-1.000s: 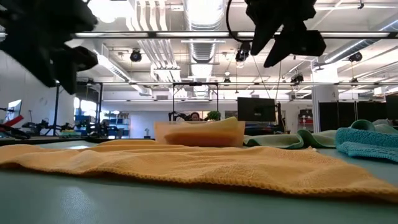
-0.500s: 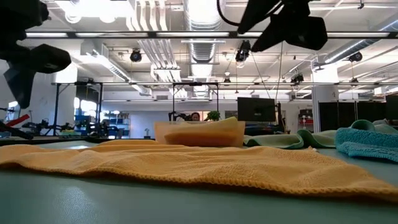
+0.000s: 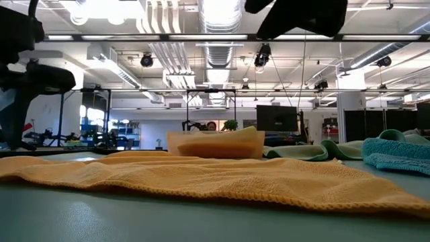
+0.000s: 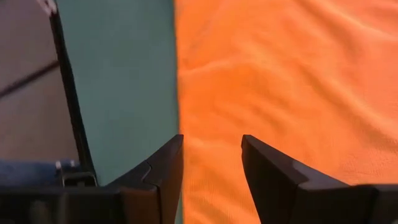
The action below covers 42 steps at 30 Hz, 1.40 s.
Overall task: Fold microfiber towels
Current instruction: Fold the orange towel
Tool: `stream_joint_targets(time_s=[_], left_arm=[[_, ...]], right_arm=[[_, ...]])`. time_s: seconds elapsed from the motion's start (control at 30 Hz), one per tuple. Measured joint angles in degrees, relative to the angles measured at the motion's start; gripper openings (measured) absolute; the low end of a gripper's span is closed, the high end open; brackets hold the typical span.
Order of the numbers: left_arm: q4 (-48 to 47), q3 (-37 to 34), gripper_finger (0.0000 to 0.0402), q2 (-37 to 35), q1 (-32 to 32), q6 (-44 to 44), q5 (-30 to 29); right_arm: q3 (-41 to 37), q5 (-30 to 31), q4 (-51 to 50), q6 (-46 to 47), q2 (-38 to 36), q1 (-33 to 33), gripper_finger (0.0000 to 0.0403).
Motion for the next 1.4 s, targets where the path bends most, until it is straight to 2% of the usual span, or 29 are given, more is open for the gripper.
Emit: stream_joint_targets(time_s=[0.33, 0.53, 0.67, 0.87, 0.93, 1.23, 1.4], left_arm=[[1.5, 0.8, 0.016, 7.3, 0.0, -1.8, -0.3], [1.8, 0.7, 0.0157, 9.0, -0.2, -6.6, -2.7], [2.1, 0.8, 0.0122, 8.4, -0.1, -7.8, -3.0], [1.9, 0.5, 0.0028, 7.3, 0.1, -7.9, -4.7], [1.7, 0.4, 0.0008, 7.0, 0.1, -8.1, -4.4], [2.0, 0.4, 0.0002, 6.9, 0.1, -8.8, -3.7], [2.0, 0.4, 0.0002, 6.9, 0.0, -8.8, -3.5]], right_arm=[[1.1, 0.0, 0.2, 1.6, 5.5, 2.8, 0.0151], [1.1, -0.1, 2.6, 1.3, 8.0, 3.4, 0.0151], [1.1, -0.7, 3.2, 1.3, 10.0, 4.0, 0.0151], [1.0, -5.6, 3.4, 1.3, 13.0, 4.4, 0.0151], [1.0, -6.5, 3.4, 1.7, 13.6, 4.5, 0.0151], [0.6, -6.0, 3.1, -2.2, 13.8, 5.0, 0.0151], [-0.9, -6.1, 2.6, -1.3, 13.8, 5.0, 0.0151]])
